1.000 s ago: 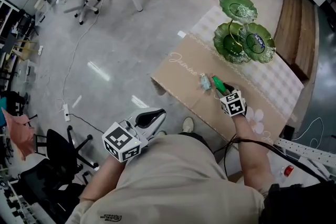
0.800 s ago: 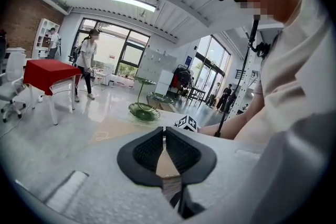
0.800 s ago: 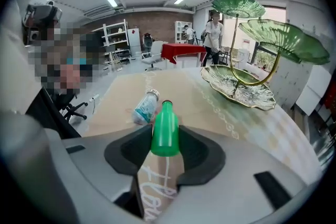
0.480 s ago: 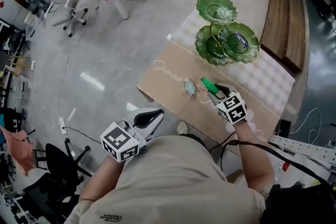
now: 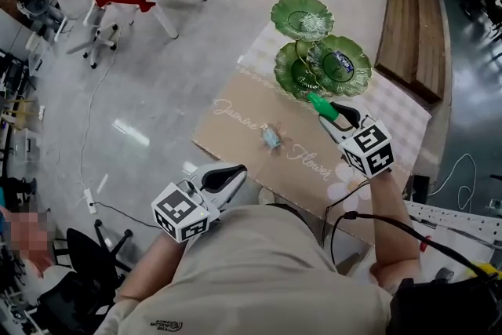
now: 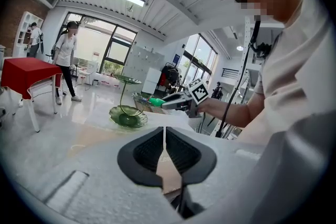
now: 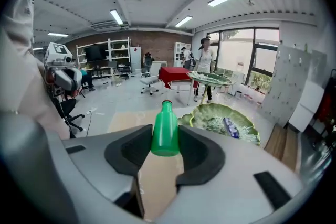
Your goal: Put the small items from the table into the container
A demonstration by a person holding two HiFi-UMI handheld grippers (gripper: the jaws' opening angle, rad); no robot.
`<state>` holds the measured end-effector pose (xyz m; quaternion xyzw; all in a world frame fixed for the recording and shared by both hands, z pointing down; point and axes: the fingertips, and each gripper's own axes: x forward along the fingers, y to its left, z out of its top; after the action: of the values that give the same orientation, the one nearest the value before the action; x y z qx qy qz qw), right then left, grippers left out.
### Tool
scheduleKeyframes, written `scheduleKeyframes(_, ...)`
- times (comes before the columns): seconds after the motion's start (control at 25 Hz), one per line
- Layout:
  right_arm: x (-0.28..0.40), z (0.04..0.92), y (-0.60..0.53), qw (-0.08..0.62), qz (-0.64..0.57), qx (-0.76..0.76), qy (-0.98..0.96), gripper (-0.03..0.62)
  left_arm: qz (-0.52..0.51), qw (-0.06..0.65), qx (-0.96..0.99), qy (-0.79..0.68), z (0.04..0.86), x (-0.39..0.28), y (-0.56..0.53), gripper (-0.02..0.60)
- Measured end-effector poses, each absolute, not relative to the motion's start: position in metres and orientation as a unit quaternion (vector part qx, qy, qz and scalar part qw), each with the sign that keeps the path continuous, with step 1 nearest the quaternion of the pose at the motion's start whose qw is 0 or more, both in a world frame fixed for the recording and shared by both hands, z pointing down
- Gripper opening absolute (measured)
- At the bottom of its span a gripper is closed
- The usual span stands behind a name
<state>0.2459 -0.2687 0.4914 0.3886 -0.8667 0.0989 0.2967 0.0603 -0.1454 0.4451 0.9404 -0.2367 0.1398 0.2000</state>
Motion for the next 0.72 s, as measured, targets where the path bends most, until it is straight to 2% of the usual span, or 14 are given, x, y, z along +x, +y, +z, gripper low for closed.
scheduleKeyframes(0.32,0.307,0.499,-0.35,0.321,0.109,0.442,-0.831,0.163,0.142,0.203,0.936,-0.25,0.447,0.057,-0.145,0.009)
scheduleKeyframes(0.72,0.324,0.535,-0.384,0.355,0.136,0.447,-0.81,0.164,0.139,0.207,0.927,-0.282,0.448,0.037,-0.145,0.009)
